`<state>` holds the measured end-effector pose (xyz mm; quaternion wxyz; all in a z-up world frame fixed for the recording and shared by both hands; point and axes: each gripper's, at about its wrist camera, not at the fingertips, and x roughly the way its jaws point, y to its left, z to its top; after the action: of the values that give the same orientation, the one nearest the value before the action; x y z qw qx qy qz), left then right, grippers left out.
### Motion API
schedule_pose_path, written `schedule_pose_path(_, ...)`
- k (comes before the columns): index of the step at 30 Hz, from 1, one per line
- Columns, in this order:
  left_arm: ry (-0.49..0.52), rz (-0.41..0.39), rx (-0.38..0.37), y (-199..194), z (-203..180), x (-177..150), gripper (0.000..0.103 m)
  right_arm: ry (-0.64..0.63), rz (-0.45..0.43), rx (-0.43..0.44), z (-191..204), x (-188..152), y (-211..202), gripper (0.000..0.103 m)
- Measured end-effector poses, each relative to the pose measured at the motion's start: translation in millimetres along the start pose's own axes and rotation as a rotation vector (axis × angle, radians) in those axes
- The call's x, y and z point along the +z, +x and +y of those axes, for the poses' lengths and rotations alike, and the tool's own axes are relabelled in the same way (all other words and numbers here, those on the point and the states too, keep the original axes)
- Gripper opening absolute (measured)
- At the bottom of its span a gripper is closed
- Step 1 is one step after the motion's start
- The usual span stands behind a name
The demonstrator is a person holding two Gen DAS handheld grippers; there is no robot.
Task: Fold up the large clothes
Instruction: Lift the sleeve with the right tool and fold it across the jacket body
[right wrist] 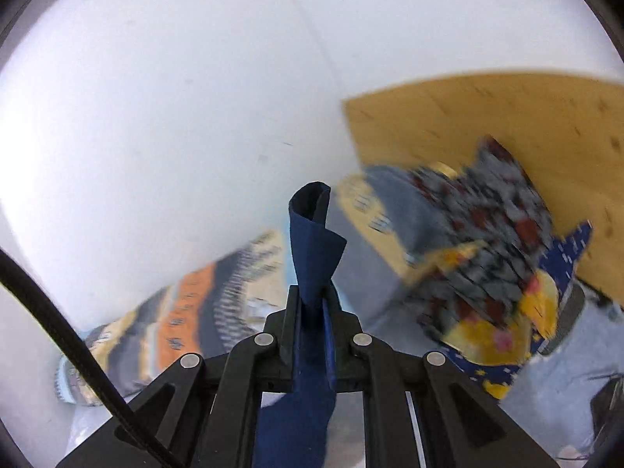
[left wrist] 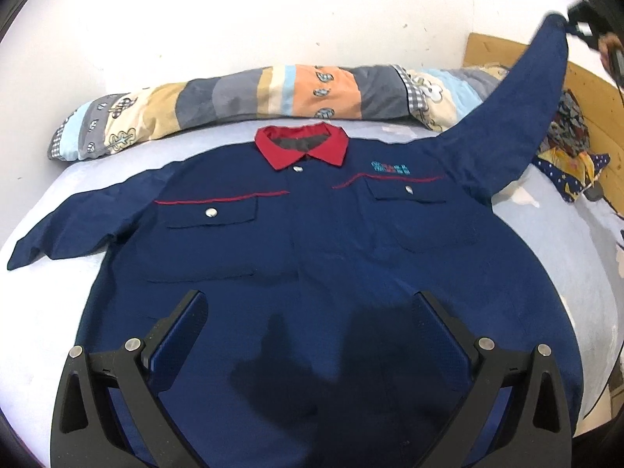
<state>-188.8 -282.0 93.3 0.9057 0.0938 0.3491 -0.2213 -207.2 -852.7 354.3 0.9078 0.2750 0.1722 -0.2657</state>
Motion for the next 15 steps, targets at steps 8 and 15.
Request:
schedule_pose_path(8, -0.047, -0.058, 0.025, -23.6, 23.4, 7.3, 0.103, -0.153, 0.011, 0.154, 161.9, -2.4, -45.4, 0.011)
schedule_pose_path(15, -0.094, -0.082, 0.064, -44.8, 54.8, 5.0, 0.103, -0.315, 0.087, 0.288, 299.9, -73.9, -62.3, 0.011)
